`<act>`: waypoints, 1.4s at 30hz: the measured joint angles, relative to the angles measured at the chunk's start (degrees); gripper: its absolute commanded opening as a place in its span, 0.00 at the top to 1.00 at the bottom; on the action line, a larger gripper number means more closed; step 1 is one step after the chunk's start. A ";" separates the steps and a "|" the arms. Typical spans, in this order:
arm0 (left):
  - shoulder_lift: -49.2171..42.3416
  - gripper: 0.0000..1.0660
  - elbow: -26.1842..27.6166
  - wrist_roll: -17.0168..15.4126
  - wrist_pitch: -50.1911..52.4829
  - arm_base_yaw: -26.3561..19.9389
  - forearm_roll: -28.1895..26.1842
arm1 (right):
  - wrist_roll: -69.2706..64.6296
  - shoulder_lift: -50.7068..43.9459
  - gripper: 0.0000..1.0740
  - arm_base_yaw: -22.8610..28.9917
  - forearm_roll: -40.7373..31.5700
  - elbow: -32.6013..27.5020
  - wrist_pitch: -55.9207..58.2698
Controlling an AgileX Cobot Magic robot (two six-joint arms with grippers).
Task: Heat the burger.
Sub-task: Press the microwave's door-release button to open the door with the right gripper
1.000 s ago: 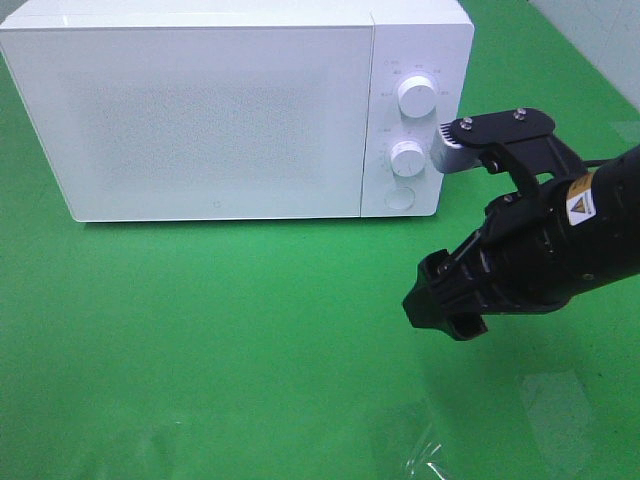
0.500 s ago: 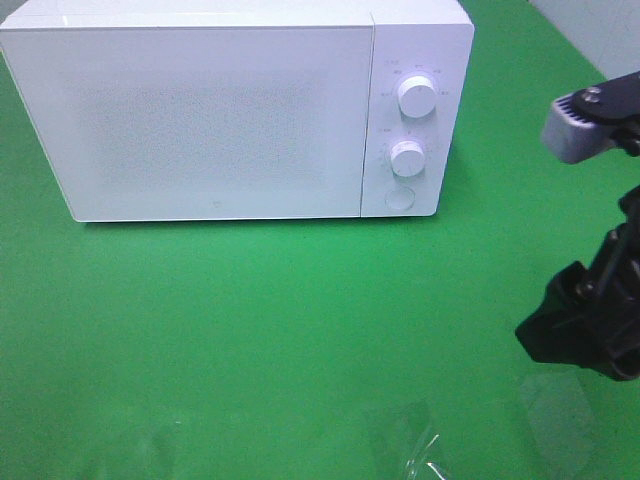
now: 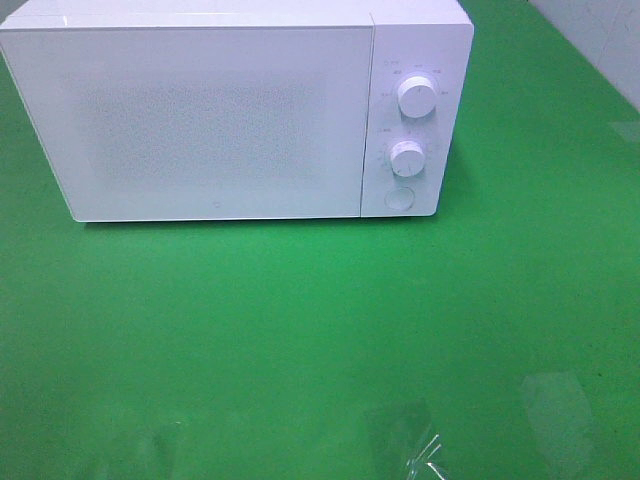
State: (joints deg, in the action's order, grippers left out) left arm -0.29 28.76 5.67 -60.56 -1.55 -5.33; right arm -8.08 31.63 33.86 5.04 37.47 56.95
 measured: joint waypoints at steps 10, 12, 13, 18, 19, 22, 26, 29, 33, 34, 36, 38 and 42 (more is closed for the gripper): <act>0.00 0.21 0.00 0.00 0.00 0.00 0.00 | -2.98 -15.81 0.29 -8.94 0.00 -6.42 1.49; 0.00 0.21 0.00 0.00 0.00 0.00 0.00 | -2.98 -18.62 0.29 -11.29 0.11 -7.22 1.43; 0.00 0.21 0.00 0.00 0.00 0.00 0.00 | -2.98 -21.43 0.29 -13.35 0.11 -7.91 1.32; 0.00 0.21 0.00 0.00 0.00 0.00 0.00 | -2.98 -27.90 0.29 -17.99 0.11 -8.08 1.26; 0.00 0.21 0.00 0.00 0.00 0.00 0.00 | -2.98 -27.90 0.29 -17.99 0.11 -8.08 1.26; 0.00 0.21 0.00 0.00 0.00 0.00 0.00 | -2.98 -30.88 0.29 -19.48 0.11 -8.08 1.26; 0.00 0.21 0.00 0.00 0.00 0.00 0.00 | -2.98 -31.86 0.29 -20.63 0.11 -8.08 1.32; 0.00 0.21 0.00 0.00 0.00 0.00 0.00 | -2.92 -31.86 0.29 -20.68 0.11 -8.08 1.32; 0.00 0.21 0.00 0.00 0.00 0.00 0.00 | -2.92 -31.86 0.29 -20.68 0.11 -8.08 1.32; 0.00 0.21 0.00 0.00 0.00 0.00 0.00 | -2.92 -31.86 0.29 -20.68 0.11 -8.08 1.32; 0.00 0.21 0.00 0.00 0.00 0.00 0.00 | -2.46 -31.86 0.29 -20.68 0.11 -8.08 1.32; 0.00 0.21 0.00 0.00 0.00 0.00 0.00 | -1.66 -31.86 0.29 -20.68 0.06 -8.08 1.32; 0.00 0.21 0.00 0.00 0.00 0.00 0.00 | -1.43 -31.86 0.29 -20.68 0.17 -7.91 -0.63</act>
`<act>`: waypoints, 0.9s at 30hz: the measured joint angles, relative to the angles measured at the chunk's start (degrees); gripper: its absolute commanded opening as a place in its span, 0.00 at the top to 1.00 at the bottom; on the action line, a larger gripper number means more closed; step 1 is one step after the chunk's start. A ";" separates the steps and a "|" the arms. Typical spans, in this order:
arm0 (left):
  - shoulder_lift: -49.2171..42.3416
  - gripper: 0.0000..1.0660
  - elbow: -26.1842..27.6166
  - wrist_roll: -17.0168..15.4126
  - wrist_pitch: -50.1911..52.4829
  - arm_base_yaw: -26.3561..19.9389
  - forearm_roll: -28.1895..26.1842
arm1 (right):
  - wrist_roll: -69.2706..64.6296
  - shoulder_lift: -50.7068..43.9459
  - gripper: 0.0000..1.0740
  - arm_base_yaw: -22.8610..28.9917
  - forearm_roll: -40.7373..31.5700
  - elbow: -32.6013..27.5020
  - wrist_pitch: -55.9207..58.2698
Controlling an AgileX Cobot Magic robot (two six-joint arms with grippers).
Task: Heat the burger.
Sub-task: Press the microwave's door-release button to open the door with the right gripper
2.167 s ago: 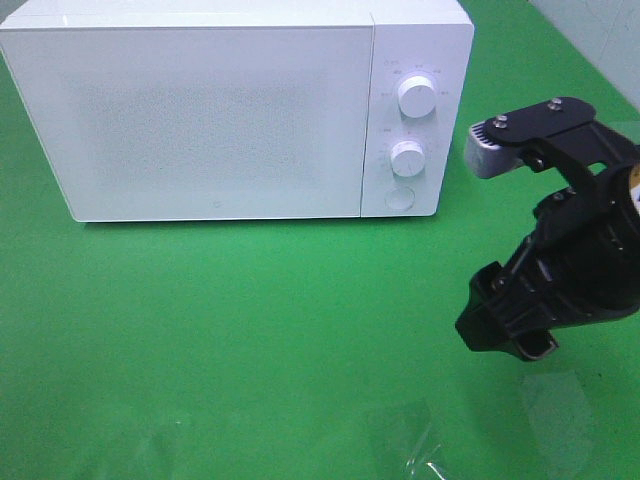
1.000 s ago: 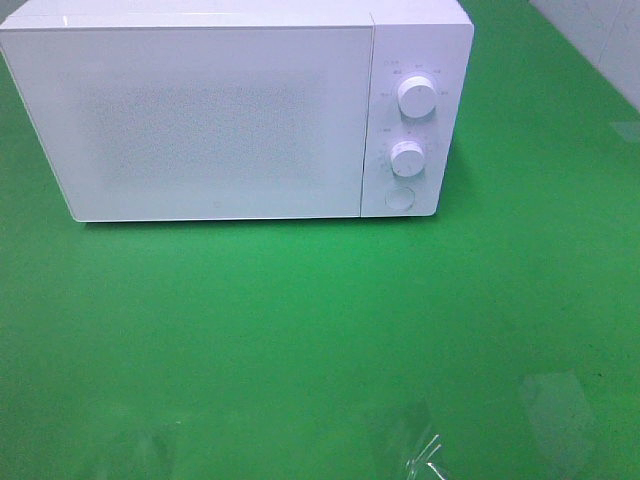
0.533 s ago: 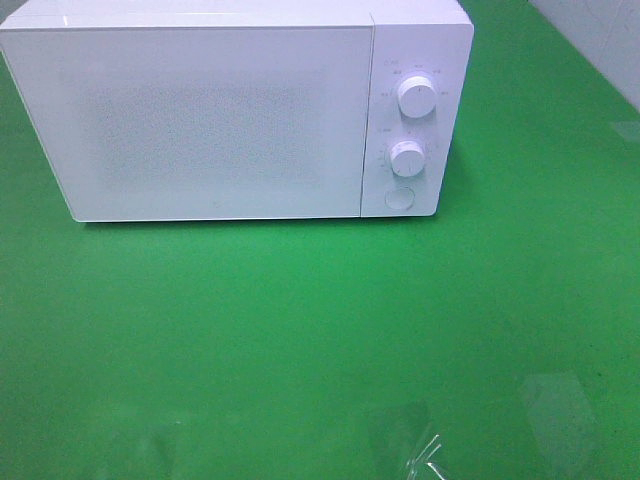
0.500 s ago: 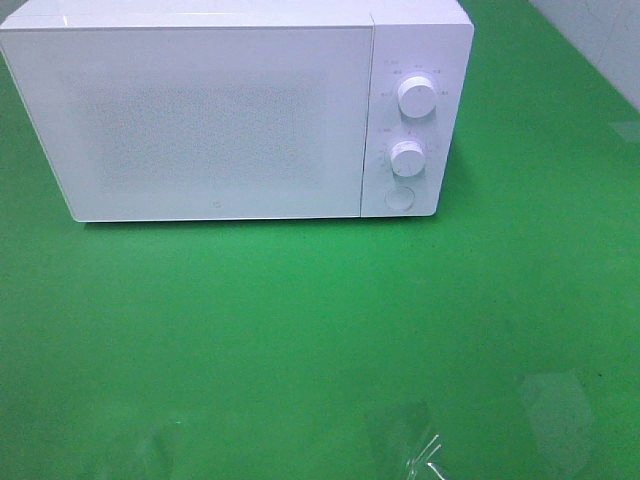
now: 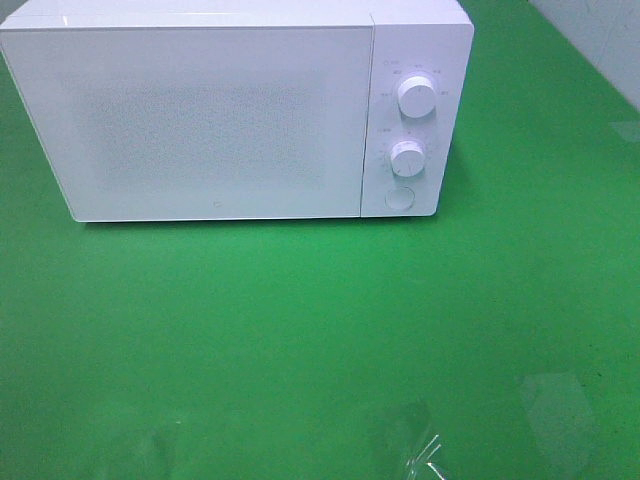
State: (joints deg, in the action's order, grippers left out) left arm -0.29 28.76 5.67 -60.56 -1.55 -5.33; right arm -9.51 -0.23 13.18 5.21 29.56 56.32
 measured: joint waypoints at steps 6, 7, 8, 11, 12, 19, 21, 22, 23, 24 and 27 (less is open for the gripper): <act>0.00 0.21 0.00 0.00 0.00 0.00 0.00 | 0.00 3.67 0.29 0.00 0.00 0.63 -3.55; 0.00 0.21 0.00 0.00 0.00 0.00 0.00 | 0.00 5.84 0.29 0.00 0.00 0.63 -5.90; 0.00 0.21 0.00 0.00 0.00 0.00 0.00 | 0.00 5.84 0.29 0.00 0.00 0.63 -5.90; 0.00 0.21 0.00 0.00 0.00 0.00 0.00 | 0.00 10.14 0.29 0.00 0.00 0.63 -11.46; 0.00 0.21 0.00 0.00 0.00 0.00 0.00 | 0.00 11.40 0.29 0.00 0.00 0.63 -12.78; 0.00 0.21 0.00 0.00 0.00 0.00 0.00 | 0.00 20.51 0.29 0.00 0.00 0.63 -20.86; 0.00 0.21 0.00 0.00 0.00 0.00 0.00 | 0.00 23.61 0.29 0.00 0.00 0.63 -23.43; 0.00 0.21 0.00 0.00 0.00 0.00 0.00 | 0.00 23.61 0.29 0.00 0.00 0.63 -23.43; 0.00 0.21 0.00 0.00 0.00 0.00 0.00 | 0.00 26.70 0.29 0.00 0.00 0.63 -25.61; 0.00 0.21 0.00 0.00 0.00 0.00 0.00 | 0.00 26.70 0.29 0.00 0.00 0.63 -25.61; 0.00 0.21 0.00 0.00 0.00 0.00 0.00 | 0.00 30.94 0.29 0.00 0.06 0.63 -29.39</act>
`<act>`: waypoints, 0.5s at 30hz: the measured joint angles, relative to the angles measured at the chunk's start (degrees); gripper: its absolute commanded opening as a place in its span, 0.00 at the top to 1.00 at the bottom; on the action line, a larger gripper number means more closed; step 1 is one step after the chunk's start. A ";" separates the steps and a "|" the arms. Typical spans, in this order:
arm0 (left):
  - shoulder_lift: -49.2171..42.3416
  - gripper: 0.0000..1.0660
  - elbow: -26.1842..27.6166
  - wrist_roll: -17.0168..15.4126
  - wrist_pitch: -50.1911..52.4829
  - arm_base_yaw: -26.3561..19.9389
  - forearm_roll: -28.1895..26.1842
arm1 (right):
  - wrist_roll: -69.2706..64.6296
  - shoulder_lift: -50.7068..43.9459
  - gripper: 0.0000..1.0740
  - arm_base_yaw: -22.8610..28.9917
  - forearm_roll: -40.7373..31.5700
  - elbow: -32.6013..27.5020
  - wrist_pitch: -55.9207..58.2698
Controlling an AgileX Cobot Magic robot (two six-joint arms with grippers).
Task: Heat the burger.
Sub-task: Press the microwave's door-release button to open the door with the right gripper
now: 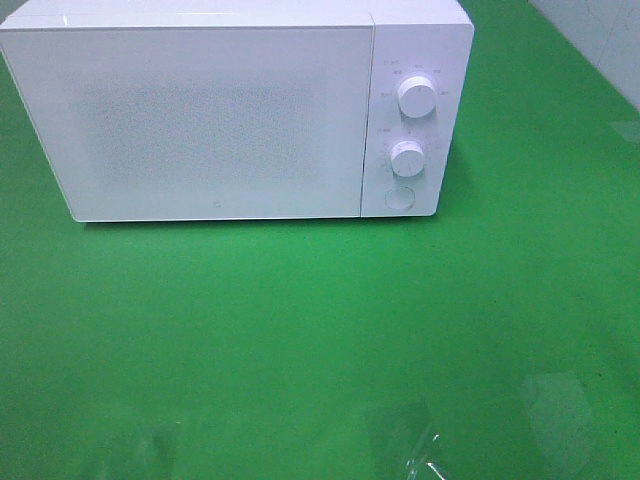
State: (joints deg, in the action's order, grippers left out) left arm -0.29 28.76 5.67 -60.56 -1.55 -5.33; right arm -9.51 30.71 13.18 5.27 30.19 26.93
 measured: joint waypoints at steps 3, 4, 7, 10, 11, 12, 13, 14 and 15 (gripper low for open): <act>0.00 0.21 0.00 0.00 0.00 0.00 0.00 | 0.00 4.98 0.29 0.00 0.06 0.00 -4.30; 0.00 0.21 0.00 0.00 0.00 0.00 0.00 | 0.00 7.68 0.29 0.00 0.06 0.00 -6.70; 0.00 0.21 0.00 0.00 0.00 0.00 0.00 | 0.00 8.59 0.29 0.00 0.06 0.00 -8.02; 0.00 0.21 0.00 0.00 0.00 0.00 0.00 | 0.00 12.61 0.29 0.00 -0.17 0.00 -12.38; 0.00 0.21 0.00 0.00 0.00 0.00 0.00 | 0.00 12.61 0.29 0.00 -0.17 0.00 -12.38; 0.00 0.21 0.00 0.00 0.00 0.00 0.00 | 0.00 14.50 0.29 0.00 -0.29 0.00 -14.27; 0.00 0.21 0.00 0.00 0.00 0.00 0.00 | 0.00 16.21 0.29 0.00 -0.29 0.00 -16.67; 0.00 0.21 0.00 0.00 0.00 0.00 0.00 | 0.00 16.21 0.29 0.00 -0.29 0.00 -16.67; 0.00 0.21 0.00 0.00 0.00 0.00 0.00 | 0.00 17.99 0.29 0.00 -0.29 0.00 -19.19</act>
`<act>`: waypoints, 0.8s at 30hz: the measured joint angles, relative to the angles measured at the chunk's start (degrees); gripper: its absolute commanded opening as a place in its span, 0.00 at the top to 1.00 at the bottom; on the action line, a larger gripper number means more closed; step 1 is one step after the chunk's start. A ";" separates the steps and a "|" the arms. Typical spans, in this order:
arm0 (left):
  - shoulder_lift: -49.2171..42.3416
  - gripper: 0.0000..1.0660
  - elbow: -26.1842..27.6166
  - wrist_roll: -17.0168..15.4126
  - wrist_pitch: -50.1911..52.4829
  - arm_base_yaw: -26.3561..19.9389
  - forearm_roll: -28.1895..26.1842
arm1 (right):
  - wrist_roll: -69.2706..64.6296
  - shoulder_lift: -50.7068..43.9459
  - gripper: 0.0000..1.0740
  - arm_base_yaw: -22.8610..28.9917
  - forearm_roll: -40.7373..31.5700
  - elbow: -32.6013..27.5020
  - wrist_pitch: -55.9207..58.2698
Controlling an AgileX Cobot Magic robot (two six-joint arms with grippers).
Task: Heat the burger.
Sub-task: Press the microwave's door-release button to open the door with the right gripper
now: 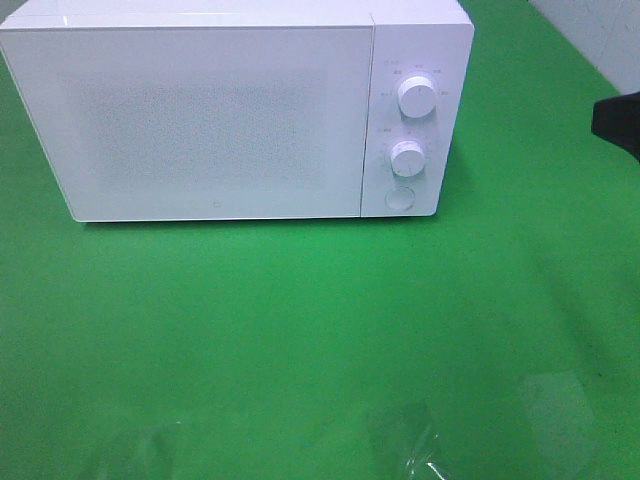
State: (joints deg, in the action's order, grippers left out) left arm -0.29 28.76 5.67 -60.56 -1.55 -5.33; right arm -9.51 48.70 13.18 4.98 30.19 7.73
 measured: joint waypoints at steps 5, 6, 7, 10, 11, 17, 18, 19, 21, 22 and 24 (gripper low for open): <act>0.00 0.21 0.00 0.00 0.00 0.00 0.00 | 0.00 5.04 0.29 0.00 0.11 0.00 -7.28; 0.00 0.21 0.00 0.00 0.00 0.00 0.00 | 0.00 5.04 0.29 0.00 0.11 0.00 -7.28; 0.00 0.21 0.00 0.00 0.00 0.00 0.00 | 0.00 6.02 0.29 0.00 0.11 0.00 -9.05; 0.00 0.21 0.00 0.00 0.00 0.00 0.00 | 0.00 9.57 0.29 0.00 0.11 0.00 -15.99; 0.00 0.21 0.00 0.00 0.00 0.00 0.00 | 0.00 9.57 0.29 0.00 0.11 0.00 -15.99; 0.00 0.21 0.00 0.00 0.00 0.00 0.00 | 0.11 14.32 0.29 0.00 -0.40 -2.98 -28.93; 0.00 0.21 0.00 0.00 0.00 0.00 0.00 | 0.40 15.24 0.29 0.00 -0.97 -3.67 -31.11; 0.00 0.21 0.00 0.00 0.00 0.00 0.00 | 1.72 16.73 0.29 0.00 -2.75 -5.10 -35.18; 0.00 0.21 0.00 0.00 0.00 0.00 0.00 | 3.55 18.56 0.29 0.00 -4.98 -6.42 -39.25; 0.00 0.21 0.00 0.00 0.00 0.00 0.00 | 3.55 18.56 0.29 0.00 -4.98 -6.42 -39.25; 0.00 0.21 0.00 0.00 0.00 0.00 0.00 | 6.07 20.34 0.29 0.00 -8.02 -7.68 -43.54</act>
State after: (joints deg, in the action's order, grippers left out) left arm -0.29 28.76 5.67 -60.56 -1.55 -5.33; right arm -3.44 69.04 13.18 -3.04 22.52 -35.81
